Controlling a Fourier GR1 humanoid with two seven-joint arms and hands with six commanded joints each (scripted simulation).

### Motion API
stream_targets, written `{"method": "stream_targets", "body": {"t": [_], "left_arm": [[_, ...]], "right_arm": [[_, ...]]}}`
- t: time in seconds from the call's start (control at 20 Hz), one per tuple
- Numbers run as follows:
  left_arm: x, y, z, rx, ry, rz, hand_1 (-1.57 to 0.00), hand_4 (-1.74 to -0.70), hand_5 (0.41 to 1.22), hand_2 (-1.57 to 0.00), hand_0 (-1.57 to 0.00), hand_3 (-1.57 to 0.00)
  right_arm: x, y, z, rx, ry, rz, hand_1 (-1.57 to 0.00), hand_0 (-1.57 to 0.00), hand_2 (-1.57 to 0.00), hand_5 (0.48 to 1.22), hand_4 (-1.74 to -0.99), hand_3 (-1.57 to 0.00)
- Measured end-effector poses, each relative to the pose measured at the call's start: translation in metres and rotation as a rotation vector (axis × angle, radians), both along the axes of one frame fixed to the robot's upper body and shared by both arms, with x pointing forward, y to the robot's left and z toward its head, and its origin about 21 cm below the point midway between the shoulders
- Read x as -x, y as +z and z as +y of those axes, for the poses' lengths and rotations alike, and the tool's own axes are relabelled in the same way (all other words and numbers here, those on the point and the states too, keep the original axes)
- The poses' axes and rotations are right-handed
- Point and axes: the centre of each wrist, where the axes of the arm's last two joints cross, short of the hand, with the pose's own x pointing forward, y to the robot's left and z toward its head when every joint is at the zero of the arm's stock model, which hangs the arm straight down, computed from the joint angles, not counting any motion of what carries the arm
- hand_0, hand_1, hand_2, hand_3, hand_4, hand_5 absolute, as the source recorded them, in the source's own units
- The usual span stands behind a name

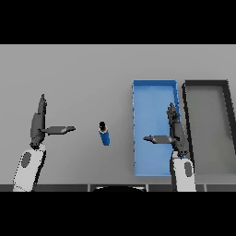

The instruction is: Pick up the blue pipe and place it into the blue bin.

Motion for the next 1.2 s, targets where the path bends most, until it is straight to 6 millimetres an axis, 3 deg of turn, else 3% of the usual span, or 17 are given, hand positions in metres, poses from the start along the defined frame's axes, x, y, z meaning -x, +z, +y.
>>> {"method": "stream_targets", "body": {"t": [0.3,0.35,0.45,0.75,0.95,1.2], "left_arm": [[0.000,0.000,0.006,-0.003,0.004,-0.006,0.00,-1.07,0.591,0.00,0.00,0.00],[0.003,0.006,0.017,-0.076,-0.167,-0.007,0.00,-1.07,0.590,0.00,0.00,0.00],[0.006,0.013,0.032,-0.135,-0.330,0.029,0.00,-1.08,0.587,0.00,0.00,0.00],[0.002,0.022,0.038,-0.145,-0.431,0.046,0.00,-1.09,0.605,0.00,0.00,0.00],[0.020,0.019,0.028,-0.130,-0.605,0.050,0.00,-1.10,0.554,0.00,0.00,0.00],[0.035,0.012,-0.009,-0.100,-0.772,0.094,0.00,-1.17,0.490,0.00,0.00,0.00]], "right_arm": [[0.003,-0.002,0.007,-0.002,0.001,-0.007,0.00,0.00,0.00,0.617,-1.225,0.00],[0.006,0.005,0.002,0.090,0.055,-0.074,0.00,0.00,0.00,0.618,-1.224,0.00],[0.017,0.008,-0.001,0.189,0.117,-0.101,0.00,0.00,0.00,0.620,-1.225,0.00],[0.026,0.014,0.000,0.274,0.127,-0.068,0.00,0.00,0.00,0.597,-1.185,0.00],[0.027,0.013,-0.005,0.297,0.140,-0.088,0.00,0.00,0.00,0.607,-1.198,0.00],[0.024,0.013,0.001,0.285,0.161,-0.094,0.00,0.00,0.00,0.613,-1.211,0.00]]}}
